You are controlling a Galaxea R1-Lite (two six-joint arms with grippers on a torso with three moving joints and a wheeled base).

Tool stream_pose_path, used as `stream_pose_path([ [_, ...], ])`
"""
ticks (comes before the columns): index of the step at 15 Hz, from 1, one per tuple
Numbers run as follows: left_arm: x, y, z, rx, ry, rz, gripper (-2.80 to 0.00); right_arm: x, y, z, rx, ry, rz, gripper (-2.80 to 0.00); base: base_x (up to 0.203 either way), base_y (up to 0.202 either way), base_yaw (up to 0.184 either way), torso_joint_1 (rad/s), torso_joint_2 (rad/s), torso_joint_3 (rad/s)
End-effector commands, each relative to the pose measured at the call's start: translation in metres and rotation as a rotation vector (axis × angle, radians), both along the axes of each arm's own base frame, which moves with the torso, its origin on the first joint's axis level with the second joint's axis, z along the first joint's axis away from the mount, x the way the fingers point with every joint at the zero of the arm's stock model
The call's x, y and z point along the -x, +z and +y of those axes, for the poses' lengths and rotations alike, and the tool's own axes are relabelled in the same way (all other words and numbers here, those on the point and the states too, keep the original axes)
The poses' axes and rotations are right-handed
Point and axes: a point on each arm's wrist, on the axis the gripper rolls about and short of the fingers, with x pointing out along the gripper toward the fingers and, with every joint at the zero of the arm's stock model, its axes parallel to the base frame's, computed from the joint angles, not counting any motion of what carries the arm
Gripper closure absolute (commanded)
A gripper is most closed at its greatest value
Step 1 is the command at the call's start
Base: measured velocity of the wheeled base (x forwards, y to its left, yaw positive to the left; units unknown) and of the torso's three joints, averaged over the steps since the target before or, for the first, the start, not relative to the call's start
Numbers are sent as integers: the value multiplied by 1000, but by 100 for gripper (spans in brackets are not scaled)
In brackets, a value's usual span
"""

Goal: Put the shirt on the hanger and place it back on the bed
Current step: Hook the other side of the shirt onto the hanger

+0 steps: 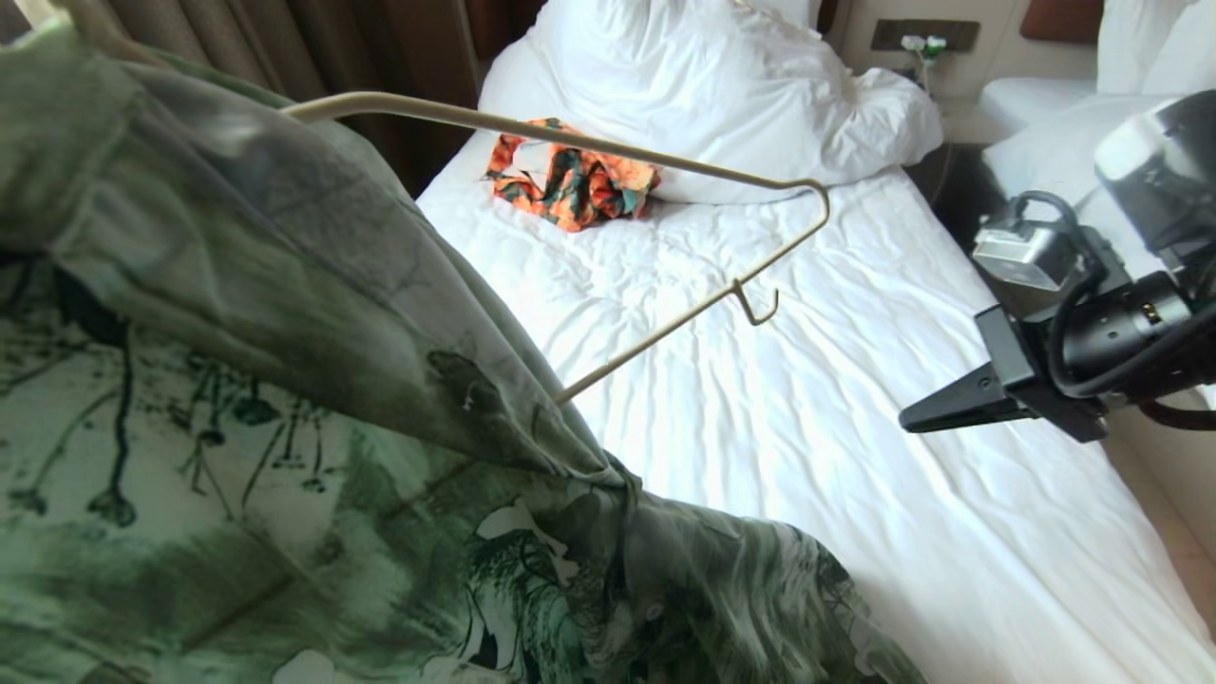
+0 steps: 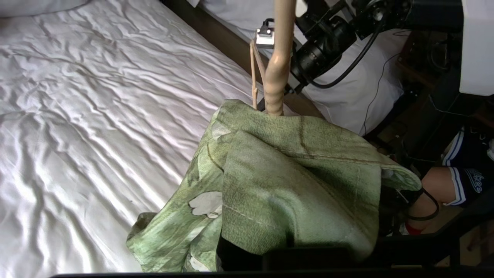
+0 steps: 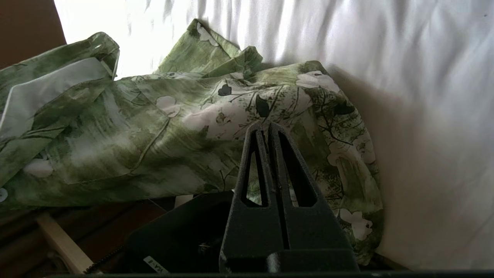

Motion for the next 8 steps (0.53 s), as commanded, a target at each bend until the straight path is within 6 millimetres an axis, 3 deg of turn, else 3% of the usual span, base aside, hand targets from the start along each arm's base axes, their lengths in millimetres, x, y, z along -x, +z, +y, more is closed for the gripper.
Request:
stream_pose_path([
  [1, 0, -3, -1, -4, -5, 3, 0, -12, -18, 25, 41, 45, 37, 0, 0, 0, 0, 0, 0, 0],
  [3, 1, -13, 0, -17, -8, 29, 0, -11, -15, 24, 19, 19, 45, 0, 0, 0, 0, 0, 0, 0],
  [8, 1, -55, 0, -34, -5, 82, 0, -6, 6, -5, -21, -74, -27, 0, 0, 0, 0, 0, 0, 0],
])
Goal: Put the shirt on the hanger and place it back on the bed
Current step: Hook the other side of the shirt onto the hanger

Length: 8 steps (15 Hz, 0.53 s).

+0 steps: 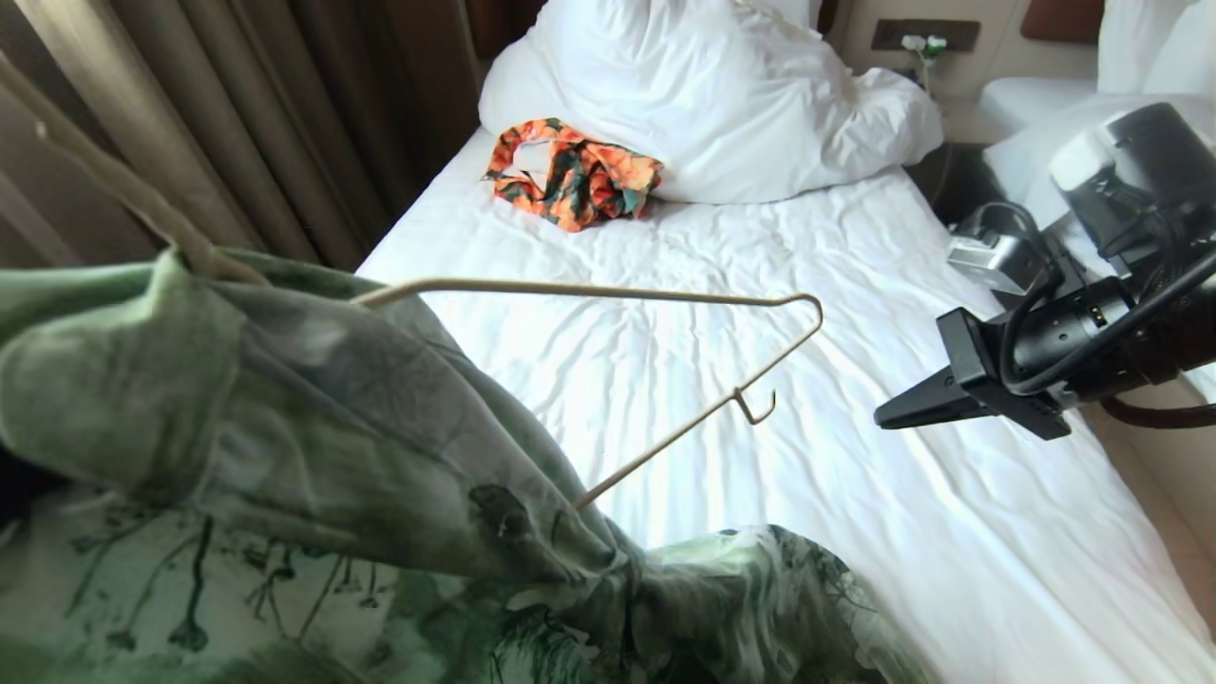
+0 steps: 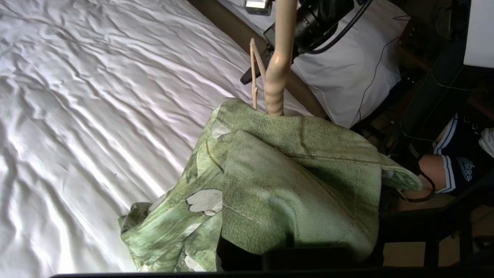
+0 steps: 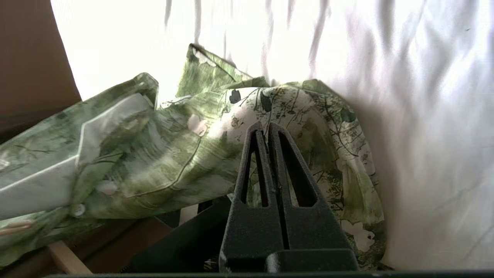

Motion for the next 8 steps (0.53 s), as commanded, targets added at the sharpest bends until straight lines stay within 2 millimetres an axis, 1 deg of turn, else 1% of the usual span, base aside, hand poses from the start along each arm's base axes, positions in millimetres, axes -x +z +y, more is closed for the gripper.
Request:
stream_pose_path([
  [1, 0, -24, 0, -29, 0, 18, 0, 8, 13, -13, -19, -37, -44, 0, 0, 0, 0, 0, 0, 0],
  [2, -3, -33, -5, -49, 1, 30, 0, 10, 19, -18, -26, -51, -64, 0, 0, 0, 0, 0, 0, 0],
  [3, -7, -37, -13, -70, 6, 41, 0, 11, 22, -22, -30, -68, -77, 0, 0, 0, 0, 0, 0, 0],
  [4, -16, -39, -25, -90, 20, 50, 0, 11, 25, -27, -34, -86, -88, 0, 0, 0, 0, 0, 0, 0],
  [6, -38, -36, -47, -96, 42, 37, 0, 9, 28, -38, -51, -111, -95, 0, 0, 0, 0, 0, 0, 0],
  [8, -60, -23, -60, -88, 10, -7, 0, 7, 30, -51, -75, -141, -106, 0, 0, 0, 0, 0, 0, 0],
])
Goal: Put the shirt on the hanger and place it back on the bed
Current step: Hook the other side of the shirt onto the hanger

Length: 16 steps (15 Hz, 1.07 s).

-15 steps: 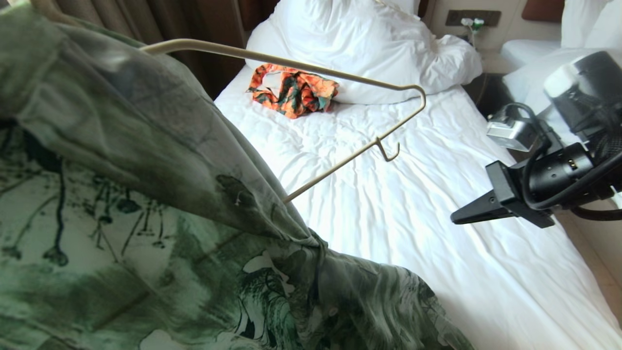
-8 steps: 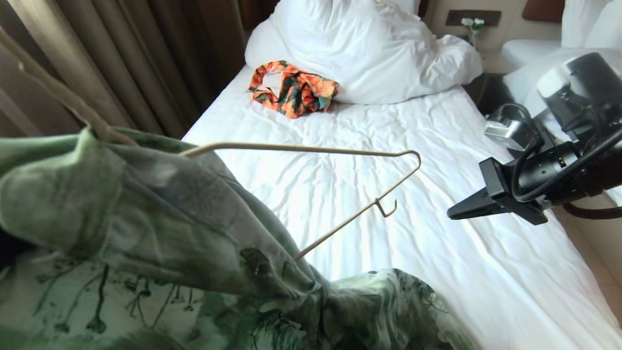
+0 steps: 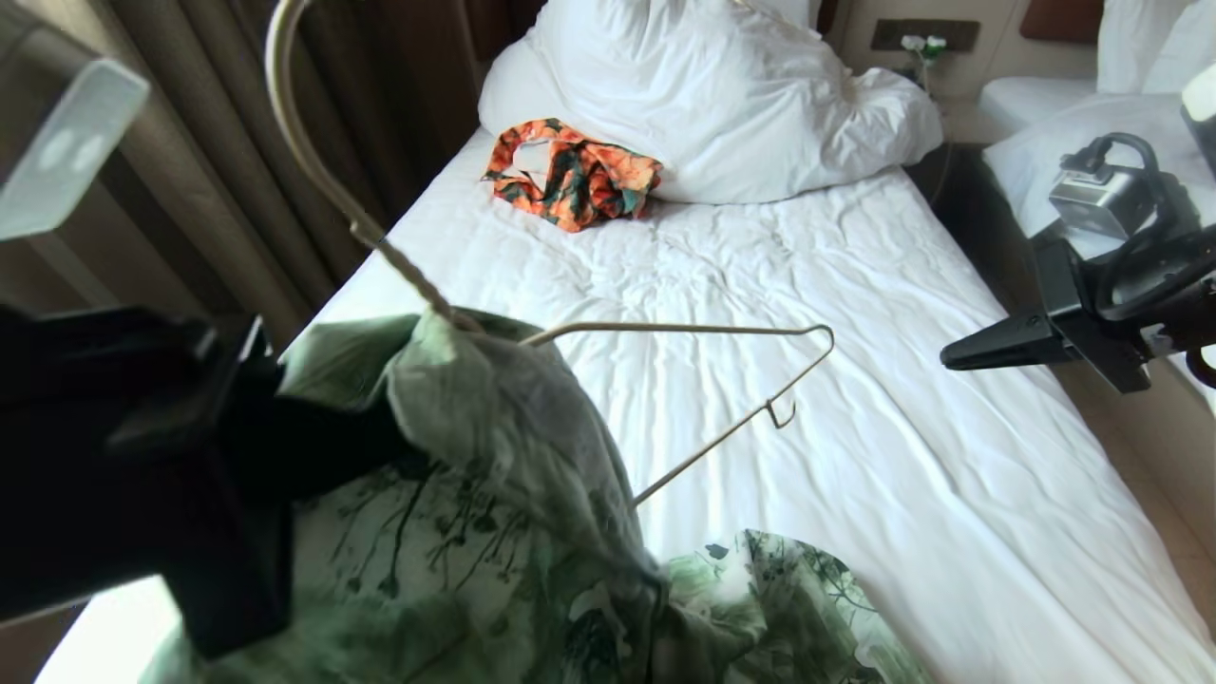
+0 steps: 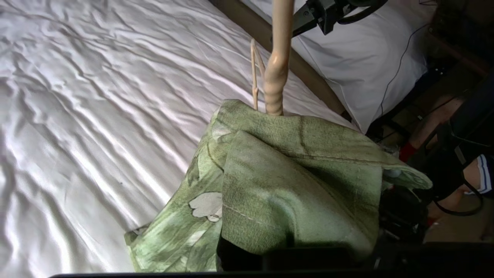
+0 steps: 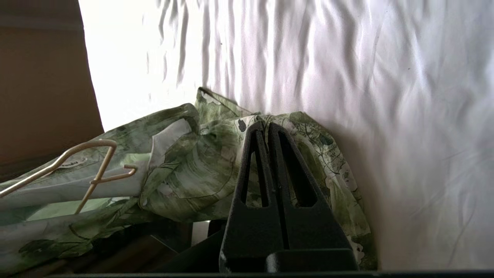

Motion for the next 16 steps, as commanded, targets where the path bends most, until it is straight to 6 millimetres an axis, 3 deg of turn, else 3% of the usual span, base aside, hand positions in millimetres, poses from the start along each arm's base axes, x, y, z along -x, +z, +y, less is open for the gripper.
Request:
stream_pose_path([
  [1, -33, 4, -27, -39, -14, 0, 0, -2, 3, -16, -25, -43, -15, 0, 0, 0, 0, 0, 0, 0],
  [6, -79, 28, -68, -46, -22, -87, 0, -6, 3, -47, -44, -84, -43, 0, 0, 0, 0, 0, 0, 0],
  [9, -96, 45, -85, -17, -19, -139, 0, -8, 7, -62, -71, -104, -87, 0, 0, 0, 0, 0, 0, 0],
  [16, -112, 103, -93, 24, 11, -259, 0, -7, 13, -82, -75, -162, -137, 0, 0, 0, 0, 0, 0, 0],
])
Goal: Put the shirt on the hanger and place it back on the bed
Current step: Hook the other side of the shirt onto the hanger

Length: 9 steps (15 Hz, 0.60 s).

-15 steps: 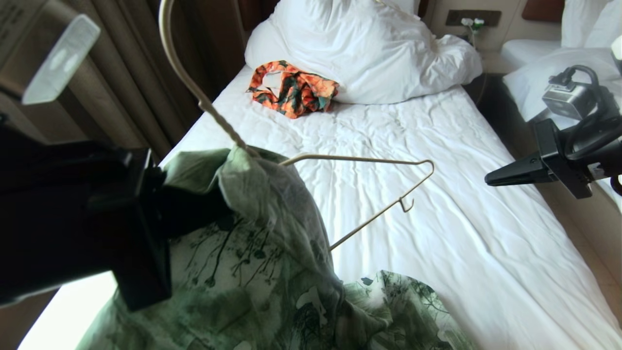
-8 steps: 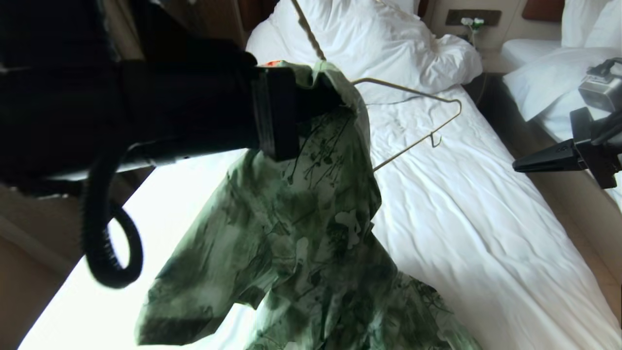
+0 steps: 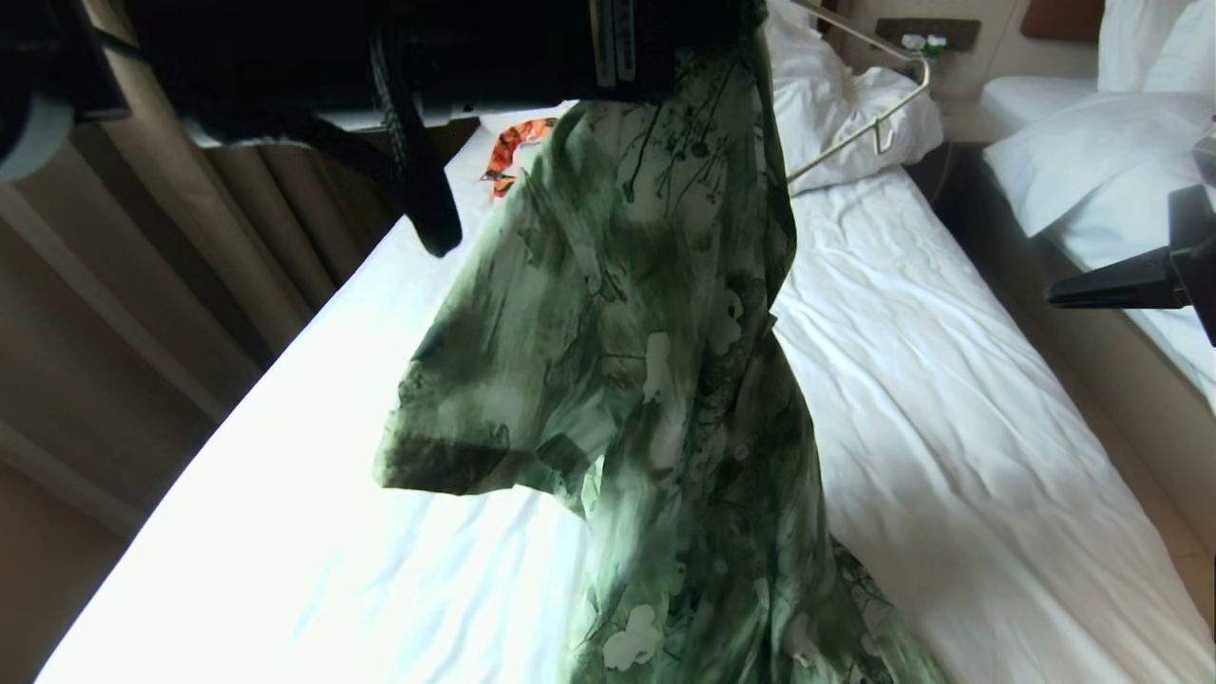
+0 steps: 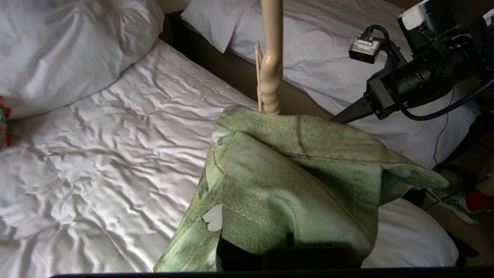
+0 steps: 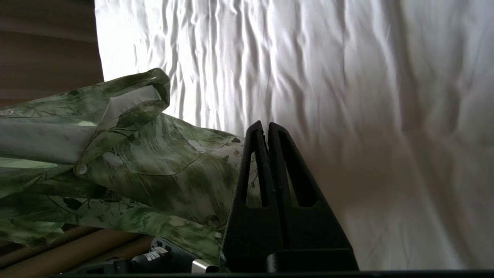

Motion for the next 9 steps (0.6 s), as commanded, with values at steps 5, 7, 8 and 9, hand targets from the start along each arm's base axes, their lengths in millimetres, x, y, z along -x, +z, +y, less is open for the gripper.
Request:
stream_pose_path([
  [5, -22, -2, -12, -64, 28, -30, 0, 7, 6, -9, -7, -31, -19, 0, 0, 0, 0, 0, 0, 0],
  [7, -22, -18, -12, -107, 24, 12, 0, 4, 0, -9, -19, -18, 4, 0, 0, 0, 0, 0, 0, 0],
  [8, -21, -32, -11, -142, 22, 47, 0, -1, -5, -9, -31, -7, 25, 0, 0, 0, 0, 0, 0, 0],
  [9, -20, -47, -9, -172, 21, 84, 0, -5, -10, -7, -39, 4, 48, 0, 0, 0, 0, 0, 0, 0],
])
